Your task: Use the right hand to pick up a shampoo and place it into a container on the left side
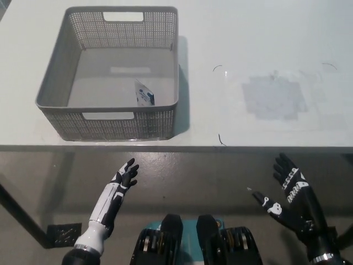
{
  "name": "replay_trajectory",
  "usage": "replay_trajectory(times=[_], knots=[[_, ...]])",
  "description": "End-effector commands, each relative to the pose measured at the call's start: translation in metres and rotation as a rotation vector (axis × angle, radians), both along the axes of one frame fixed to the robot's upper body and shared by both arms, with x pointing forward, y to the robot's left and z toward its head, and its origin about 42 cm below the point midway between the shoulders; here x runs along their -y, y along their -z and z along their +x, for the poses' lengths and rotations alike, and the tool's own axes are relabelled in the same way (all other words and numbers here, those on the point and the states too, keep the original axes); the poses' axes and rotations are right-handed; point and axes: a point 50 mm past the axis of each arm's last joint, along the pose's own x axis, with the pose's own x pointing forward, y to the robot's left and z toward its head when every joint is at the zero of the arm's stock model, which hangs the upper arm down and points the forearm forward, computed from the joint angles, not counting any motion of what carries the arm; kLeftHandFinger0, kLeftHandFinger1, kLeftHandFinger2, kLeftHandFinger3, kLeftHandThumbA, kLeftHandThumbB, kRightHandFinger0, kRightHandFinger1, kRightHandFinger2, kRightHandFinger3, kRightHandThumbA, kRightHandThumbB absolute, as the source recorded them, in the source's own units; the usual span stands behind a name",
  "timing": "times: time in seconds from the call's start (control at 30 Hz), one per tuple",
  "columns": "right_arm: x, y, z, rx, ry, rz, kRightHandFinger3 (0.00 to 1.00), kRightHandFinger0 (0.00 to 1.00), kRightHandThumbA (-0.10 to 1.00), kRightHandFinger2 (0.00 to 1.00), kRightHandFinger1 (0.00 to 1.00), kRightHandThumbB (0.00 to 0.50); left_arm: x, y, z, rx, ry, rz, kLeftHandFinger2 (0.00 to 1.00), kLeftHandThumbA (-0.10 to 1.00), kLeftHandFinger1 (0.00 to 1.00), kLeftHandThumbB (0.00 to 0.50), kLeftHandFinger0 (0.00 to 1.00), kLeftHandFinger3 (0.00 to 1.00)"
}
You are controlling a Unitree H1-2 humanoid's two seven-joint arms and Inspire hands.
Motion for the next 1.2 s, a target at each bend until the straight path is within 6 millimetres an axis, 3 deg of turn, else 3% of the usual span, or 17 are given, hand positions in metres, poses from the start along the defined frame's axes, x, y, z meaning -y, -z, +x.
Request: replay_trajectory(times=[0.0,0.1,0.23,0.47,0.97,1.17], knots=[[-0.006,-0.004,0.0,0.049,-0.054,0.038,1.0,1.0,0.91,1.0,1.0,0.227,-0.002,-0.012,0.001,0.071,0.021,0.01,1.0,0.99,1.0,0.054,1.0,1.0],[-0.005,-0.001,0.001,0.033,-0.055,0.044,1.0,1.0,0.92,1.0,1.0,0.221,-0.002,-0.011,-0.001,0.061,0.015,0.009,1.0,1.0,1.0,0.074,1.0,1.0],[-0.007,0.001,0.008,0.035,-0.065,0.05,1.0,1.0,0.91,1.0,1.0,0.228,-0.004,-0.012,-0.005,0.062,0.005,0.009,1.0,1.0,1.0,0.055,1.0,1.0],[-0.009,-0.002,0.014,0.033,-0.069,0.036,1.0,1.0,0.9,1.0,1.0,0.236,-0.004,-0.01,-0.006,0.068,0.011,0.009,1.0,1.0,1.0,0.065,1.0,1.0],[-0.007,0.005,0.002,0.006,-0.069,0.037,1.0,1.0,0.87,1.0,1.0,0.238,-0.002,0.0,-0.024,0.014,-0.001,-0.02,1.0,0.98,1.0,0.065,1.0,1.0],[-0.012,0.008,0.001,-0.009,-0.075,0.032,1.0,1.0,0.88,1.0,1.0,0.274,-0.008,0.003,-0.031,0.007,-0.012,-0.01,1.0,0.98,1.0,0.059,1.0,1.0]])
